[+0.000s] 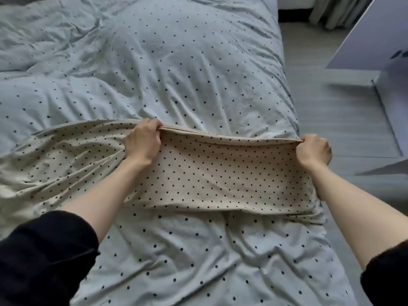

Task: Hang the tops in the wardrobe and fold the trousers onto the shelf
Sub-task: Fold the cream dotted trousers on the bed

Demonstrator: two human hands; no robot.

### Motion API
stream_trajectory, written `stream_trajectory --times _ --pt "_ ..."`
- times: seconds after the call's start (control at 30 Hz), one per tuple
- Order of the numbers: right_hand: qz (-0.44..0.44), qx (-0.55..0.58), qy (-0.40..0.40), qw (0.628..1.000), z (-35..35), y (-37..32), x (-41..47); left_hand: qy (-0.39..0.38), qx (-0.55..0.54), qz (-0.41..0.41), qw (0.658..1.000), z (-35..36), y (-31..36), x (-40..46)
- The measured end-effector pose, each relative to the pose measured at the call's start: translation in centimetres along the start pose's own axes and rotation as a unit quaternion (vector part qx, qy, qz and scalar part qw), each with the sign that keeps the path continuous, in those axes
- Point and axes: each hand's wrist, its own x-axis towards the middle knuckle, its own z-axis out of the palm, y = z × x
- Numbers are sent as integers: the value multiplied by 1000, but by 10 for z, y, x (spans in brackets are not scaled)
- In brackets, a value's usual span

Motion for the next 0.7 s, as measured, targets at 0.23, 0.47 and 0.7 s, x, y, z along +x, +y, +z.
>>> stream_trajectory --times 0.23,0.47,0.7 --pt "-58 84 -82 991 41 -9 4 -3 29 -10 1000 24 -9 11" --pt "-145 93 -156 972 54 -40 -82 -19 40 -9 999 6 -43 -40" --pt "-377 7 -188 907 39 -116 -194 -67 58 -93 992 -32 -120 -108"
